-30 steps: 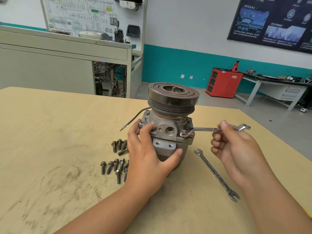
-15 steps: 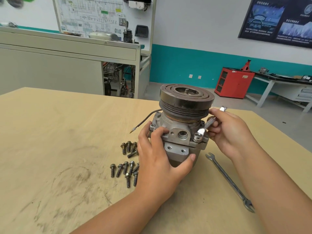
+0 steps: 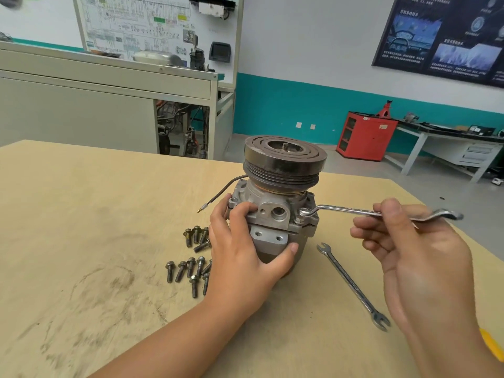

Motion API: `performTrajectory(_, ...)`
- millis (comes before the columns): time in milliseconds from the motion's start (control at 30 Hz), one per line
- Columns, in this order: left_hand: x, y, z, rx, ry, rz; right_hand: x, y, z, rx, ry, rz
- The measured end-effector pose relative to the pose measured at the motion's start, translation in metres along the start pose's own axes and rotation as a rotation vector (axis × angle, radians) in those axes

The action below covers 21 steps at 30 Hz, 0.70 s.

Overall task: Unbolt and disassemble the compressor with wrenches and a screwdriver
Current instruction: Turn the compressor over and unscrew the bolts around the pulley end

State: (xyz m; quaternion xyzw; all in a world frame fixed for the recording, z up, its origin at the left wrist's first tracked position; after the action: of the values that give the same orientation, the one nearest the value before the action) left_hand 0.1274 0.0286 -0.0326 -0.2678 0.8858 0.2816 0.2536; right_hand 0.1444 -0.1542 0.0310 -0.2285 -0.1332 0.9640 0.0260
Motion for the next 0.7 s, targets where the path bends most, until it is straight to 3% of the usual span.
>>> performTrajectory(133,0.000,0.000,0.000,-0.004,0.006,-0.005,0.025,-0.004,0.005,0.213,0.291,-0.027)
performTrajectory(333,-0.001,0.000,0.001,-0.006,0.013,-0.005,0.046,-0.010,0.004,0.414,0.459,-0.023)
performTrajectory(533,-0.001,0.000,0.002,0.008,0.016,-0.007,0.061,-0.031,0.014,0.794,0.799,0.060)
performTrajectory(633,0.000,0.000,0.002,0.015,0.021,0.000,0.065,-0.037,0.014,0.888,0.850,0.082)
performTrajectory(700,0.000,0.000,0.002,0.011,0.015,-0.003,0.064,-0.034,0.013,0.830,0.743,0.086)
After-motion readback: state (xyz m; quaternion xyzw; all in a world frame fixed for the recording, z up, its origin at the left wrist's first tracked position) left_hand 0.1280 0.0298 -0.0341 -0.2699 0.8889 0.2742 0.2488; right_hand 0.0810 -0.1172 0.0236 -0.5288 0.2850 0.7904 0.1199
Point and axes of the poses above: each hand's wrist, its own x-axis away from the middle knuckle, its own y-axis out of the back of the hand, z = x × y, the point moved 4 cm from there along -x, towards the middle knuckle
